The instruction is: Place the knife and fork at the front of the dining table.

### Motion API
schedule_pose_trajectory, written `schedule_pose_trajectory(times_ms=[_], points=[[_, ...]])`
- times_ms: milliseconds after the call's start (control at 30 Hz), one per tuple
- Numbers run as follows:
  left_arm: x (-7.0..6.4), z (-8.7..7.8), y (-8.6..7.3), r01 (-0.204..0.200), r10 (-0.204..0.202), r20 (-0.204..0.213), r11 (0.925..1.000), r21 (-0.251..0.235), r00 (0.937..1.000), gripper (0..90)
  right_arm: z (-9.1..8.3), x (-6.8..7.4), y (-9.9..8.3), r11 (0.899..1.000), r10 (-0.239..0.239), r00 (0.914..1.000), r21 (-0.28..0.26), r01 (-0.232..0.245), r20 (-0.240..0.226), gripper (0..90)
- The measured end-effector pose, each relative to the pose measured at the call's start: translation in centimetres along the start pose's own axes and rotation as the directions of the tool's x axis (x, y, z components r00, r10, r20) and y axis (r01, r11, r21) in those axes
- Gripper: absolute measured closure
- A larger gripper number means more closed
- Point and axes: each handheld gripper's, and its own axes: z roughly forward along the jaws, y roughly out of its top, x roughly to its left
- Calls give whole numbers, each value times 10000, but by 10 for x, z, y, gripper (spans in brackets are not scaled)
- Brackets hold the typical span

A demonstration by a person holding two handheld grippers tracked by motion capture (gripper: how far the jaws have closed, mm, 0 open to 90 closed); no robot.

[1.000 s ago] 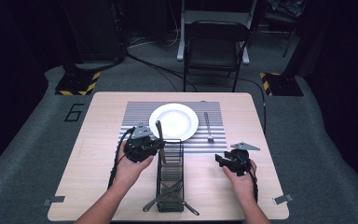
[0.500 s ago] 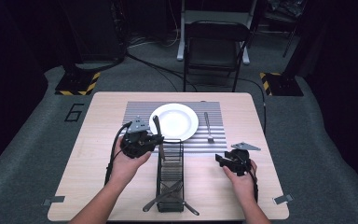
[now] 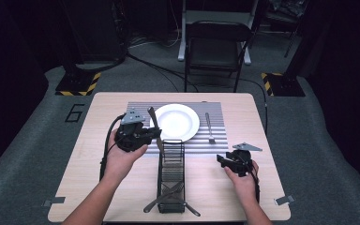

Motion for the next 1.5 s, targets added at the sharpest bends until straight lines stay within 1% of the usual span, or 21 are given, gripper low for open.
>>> schedule_pose_trajectory(times_ms=[100, 300, 500, 533, 733, 967, 1167, 1367, 1433, 1500], points=[[0, -5, 6, -97, 97, -36, 10000, -25, 9999, 826, 0, 0, 0, 10000, -18, 10000, 6, 18, 17, 513], [-2, -14, 13, -165, 165, 52, 9998, -106, 9998, 826, 0, 0, 0, 10000, -13, 10000, -5, 13, 29, 513], [-2, -20, 16, -177, 177, 72, 9998, -122, 9998, 826, 0, 0, 0, 10000, -29, 10000, -12, 29, 31, 513], [-2, -22, 17, -229, 229, 12, 9997, -118, 9997, 826, 0, 0, 0, 10000, -17, 10000, -10, 17, 30, 513], [4, -28, 17, -96, 95, -21, 9998, -181, 10000, 826, 0, 0, 0, 10000, -24, 10000, -13, 24, 32, 513], [15, -30, 11, 95, -97, -201, 9999, -86, 9998, 826, 0, 1, 0, 10000, -13, 10000, -25, 13, 12, 514], [24, -30, 2, 239, -240, -398, 9997, -40, 9989, 826, 0, 1, 0, 10000, -55, 10000, -58, 55, 20, 513], [33, -24, -9, 495, -497, -649, 9988, -56, 9966, 826, 0, 2, 0, 9999, -97, 10000, -84, 97, 19, 513], [37, -22, -13, 495, -493, -743, 9988, 4, 9960, 827, -1, 2, 0, 9999, -78, 10000, -88, 79, 34, 513], [40, -20, -17, 602, -598, -784, 9982, 21, 9951, 827, -1, 2, 0, 9999, -70, 10000, -100, 71, 45, 513]])
